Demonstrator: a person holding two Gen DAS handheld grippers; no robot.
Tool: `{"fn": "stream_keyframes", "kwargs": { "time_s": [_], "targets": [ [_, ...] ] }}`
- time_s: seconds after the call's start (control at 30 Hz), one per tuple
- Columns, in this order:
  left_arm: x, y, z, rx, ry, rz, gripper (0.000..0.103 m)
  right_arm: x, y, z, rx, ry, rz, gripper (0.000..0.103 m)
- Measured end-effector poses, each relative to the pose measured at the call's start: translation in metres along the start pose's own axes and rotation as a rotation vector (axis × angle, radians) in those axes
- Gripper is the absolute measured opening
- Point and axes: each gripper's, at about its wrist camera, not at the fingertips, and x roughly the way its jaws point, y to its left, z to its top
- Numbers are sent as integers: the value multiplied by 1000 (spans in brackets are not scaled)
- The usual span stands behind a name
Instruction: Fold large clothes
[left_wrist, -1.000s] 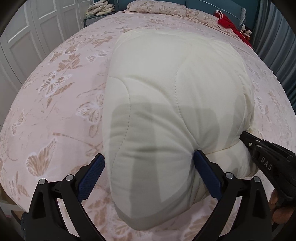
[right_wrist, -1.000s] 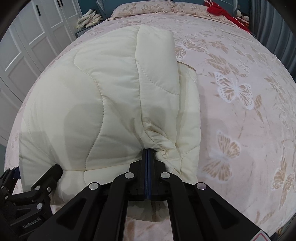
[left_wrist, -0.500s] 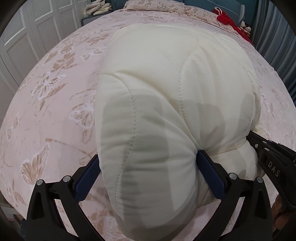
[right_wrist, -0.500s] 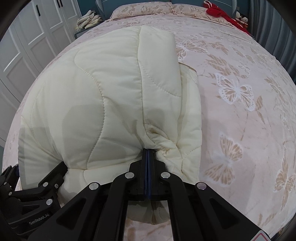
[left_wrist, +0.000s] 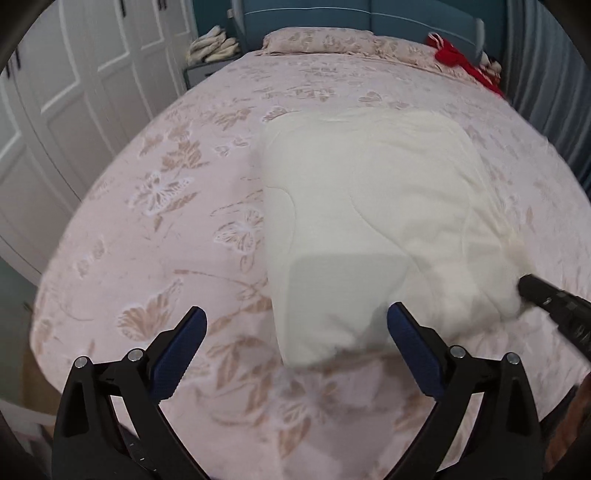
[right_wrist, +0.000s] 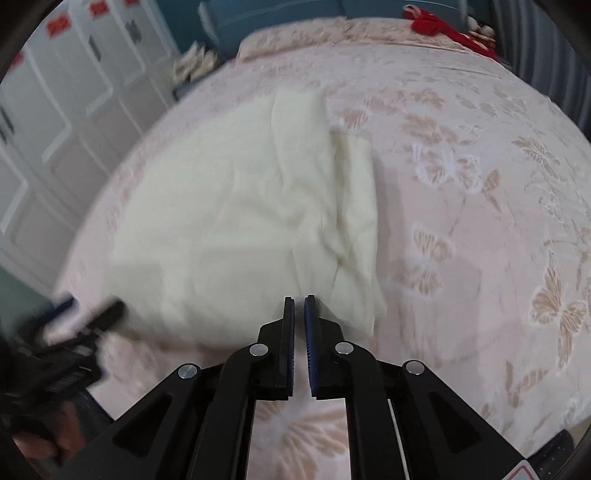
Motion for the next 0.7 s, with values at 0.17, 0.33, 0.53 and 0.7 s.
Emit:
{"fn": "stream_keyframes", "kwargs": {
  "time_s": [0.17,0.33,0.53,0.7],
  "targets": [
    [-10,-14,-11,30,-17,20,96,-3,-4,-14,47,15,5,1],
    [-21,-17,-21,50,-44,62,96,-36,-2,-19,54,-59,0,10],
    [-31,-16,-31,8,-69,45,96,-70,10,-40,10,-199,-26,39],
    [-36,-16,-46,-10,-86,46,96,-83,27,-58,-58,-278,-63,47]
  ]
}}
